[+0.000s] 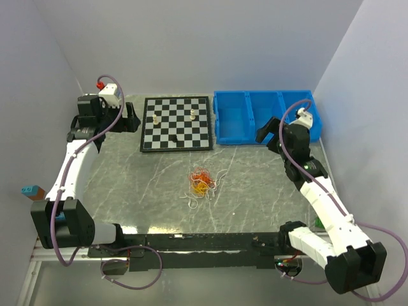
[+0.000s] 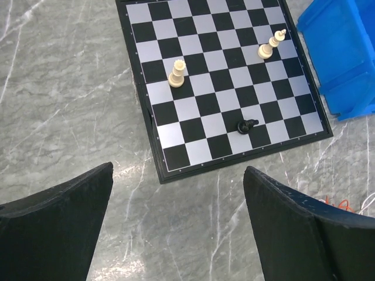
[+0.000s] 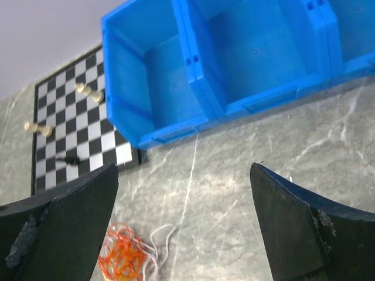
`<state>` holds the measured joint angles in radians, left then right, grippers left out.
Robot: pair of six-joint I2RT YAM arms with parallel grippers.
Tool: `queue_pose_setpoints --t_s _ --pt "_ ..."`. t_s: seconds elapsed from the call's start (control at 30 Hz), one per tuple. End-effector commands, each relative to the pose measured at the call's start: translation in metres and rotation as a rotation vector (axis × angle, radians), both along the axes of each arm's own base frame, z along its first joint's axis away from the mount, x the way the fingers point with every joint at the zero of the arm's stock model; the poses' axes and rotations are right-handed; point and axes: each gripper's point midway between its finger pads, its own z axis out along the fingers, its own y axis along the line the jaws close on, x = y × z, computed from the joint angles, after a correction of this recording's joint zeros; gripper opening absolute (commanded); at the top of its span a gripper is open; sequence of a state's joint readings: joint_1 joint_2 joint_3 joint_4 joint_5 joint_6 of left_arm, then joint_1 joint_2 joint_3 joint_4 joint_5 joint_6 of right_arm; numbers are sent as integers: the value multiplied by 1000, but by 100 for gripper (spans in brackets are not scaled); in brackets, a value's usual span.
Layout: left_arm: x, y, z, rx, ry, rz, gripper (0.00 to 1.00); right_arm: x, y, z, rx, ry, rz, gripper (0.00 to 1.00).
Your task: Untangle the cables
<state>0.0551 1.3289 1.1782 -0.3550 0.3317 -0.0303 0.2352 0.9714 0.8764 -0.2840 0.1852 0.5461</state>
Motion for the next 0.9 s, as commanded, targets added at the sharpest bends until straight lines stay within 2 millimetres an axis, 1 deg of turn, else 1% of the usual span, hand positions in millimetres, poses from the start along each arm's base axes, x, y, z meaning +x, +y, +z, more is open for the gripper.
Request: queue_pose_setpoints --t_s 0.0,0.03,0.07,0.1,0.17,0.2,0.27,0.37,0.47,0.6,0.67,0.73,0.8,0.87 --pt "5 -7 10 -36 -33 -4 97 -7 6 -1 -22 -59 75 100" --pt "4 -12 10 -45 -33 -32 97 -7 3 -4 -25 -45 54 100" --pt "1 -22 11 -67 -38 -91 97 -7 -1 -9 -37 -26 35 100" --pt "-2 -32 8 -79 -31 -137 97 -7 -4 -12 -44 -8 16 100" --pt "-7 -60 1 -71 -25 -233 97 -8 -9 -13 -61 5 -3 100" --pt "-6 -72 -4 -48 -19 -254 97 -9 -11 -12 -66 5 -15 100" --pt "-6 -103 -19 14 -10 -316 97 -12 -16 -9 -77 -6 -35 100" --pt "-1 -138 -41 11 43 -378 97 -17 -24 -5 -97 -10 -63 100" --pt "8 -161 -69 38 104 -416 97 -23 -31 0 -123 -11 -84 100" --pt "14 -188 -92 85 119 -455 97 -29 -35 5 -138 -11 -94 100" --pt "10 -202 -102 98 137 -491 97 -30 -37 8 -143 -16 -101 100" --pt "0 -216 -112 115 154 -541 97 -30 -39 10 -148 -19 -107 100" --pt "-12 -230 -124 156 158 -589 97 -29 -41 9 -156 -11 -120 100" --pt "-28 -246 -139 204 162 -650 97 -26 -41 7 -158 -1 -125 100"
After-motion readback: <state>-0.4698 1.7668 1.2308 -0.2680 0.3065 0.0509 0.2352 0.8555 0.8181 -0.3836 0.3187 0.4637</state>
